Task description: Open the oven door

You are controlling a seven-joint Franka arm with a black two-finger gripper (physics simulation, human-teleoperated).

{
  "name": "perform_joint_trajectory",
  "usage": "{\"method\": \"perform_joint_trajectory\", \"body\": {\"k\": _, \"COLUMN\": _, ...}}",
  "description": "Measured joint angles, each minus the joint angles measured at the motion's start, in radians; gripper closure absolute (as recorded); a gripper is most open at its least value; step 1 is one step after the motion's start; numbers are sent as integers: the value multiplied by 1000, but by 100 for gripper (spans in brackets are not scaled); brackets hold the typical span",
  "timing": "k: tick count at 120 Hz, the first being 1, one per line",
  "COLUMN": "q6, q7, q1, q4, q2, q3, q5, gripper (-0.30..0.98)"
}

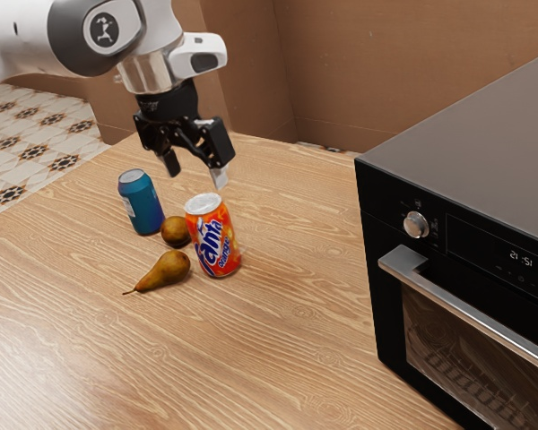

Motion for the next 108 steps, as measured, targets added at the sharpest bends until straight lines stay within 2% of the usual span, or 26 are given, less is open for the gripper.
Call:
{"method": "perform_joint_trajectory", "body": {"k": 17, "q6": -17, "q7": 8, "q1": -1, "q4": 7, "q2": -2, "q3": 3, "q5": -6, "gripper": 0}}
{"method": "perform_joint_trajectory", "body": {"k": 23, "q6": -25, "q7": 43, "q1": 9, "q4": 92, "q2": -77, "q3": 1, "q5": -19, "gripper": 0}}
{"method": "perform_joint_trajectory", "body": {"k": 27, "q6": -34, "q7": 115, "q1": 72, "q4": 120, "q2": -157, "q3": -70, "q5": -39, "gripper": 0}}
{"method": "perform_joint_trajectory", "body": {"k": 31, "q6": -53, "q7": 192, "q1": 172, "q4": 134, "q2": -203, "q3": -179, "q5": -28, "gripper": 0}}
{"method": "perform_joint_trajectory", "body": {"k": 34, "q6": -46, "q7": 255, "q1": 235, "q4": 76, "q2": -268, "q3": -278, "q5": -23, "gripper": 0}}
{"method": "perform_joint_trajectory", "body": {"k": 36, "q6": -27, "q7": 299, "q1": 194, "q4": -8, "q2": -337, "q3": -331, "q5": -24, "gripper": 0}}
{"method": "perform_joint_trajectory", "body": {"k": 38, "q6": 0, "q7": 345, "q1": 87, "q4": -96, "q2": -402, "q3": -366, "q5": -33, "gripper": 0}}
{"method": "perform_joint_trajectory", "body": {"k": 43, "q6": 63, "q7": 463, "q1": -112, "q4": -261, "q2": -525, "q3": -397, "q5": -79, "gripper": 0}}
{"method": "perform_joint_trajectory", "body": {"k": 50, "q6": 138, "q7": 622, "q1": -340, "q4": -381, "q2": -614, "q3": -347, "q5": -124, "gripper": 0}}
{"method": "perform_joint_trajectory", "body": {"k": 56, "q6": 191, "q7": 747, "q1": -435, "q4": -429, "q2": -645, "q3": -310, "q5": -149, "gripper": 0}}
{"method": "perform_joint_trajectory", "body": {"k": 63, "q6": 246, "q7": 879, "q1": -479, "q4": -453, "q2": -633, "q3": -326, "q5": -165, "gripper": 0}}
{"method": "perform_joint_trajectory", "body": {"k": 69, "q6": 295, "q7": 968, "q1": -491, "q4": -434, "q2": -541, "q3": -368, "q5": -160, "gripper": 0}}
{"method": "perform_joint_trajectory", "body": {"k": 81, "q6": 364, "q7": 1087, "q1": -496, "q4": -343, "q2": -368, "q3": -443, "q5": -66, "gripper": 0}}
{"method": "perform_joint_trajectory", "body": {"k": 91, "q6": 401, "q7": 1155, "q1": -498, "q4": -338, "q2": -323, "q3": -417, "q5": -19, "gripper": 0}}
{"method": "perform_joint_trajectory", "body": {"k": 108, "q6": 471, "q7": 1255, "q1": -492, "q4": -433, "q2": -364, "q3": -334, "q5": 14, "gripper": 0}}
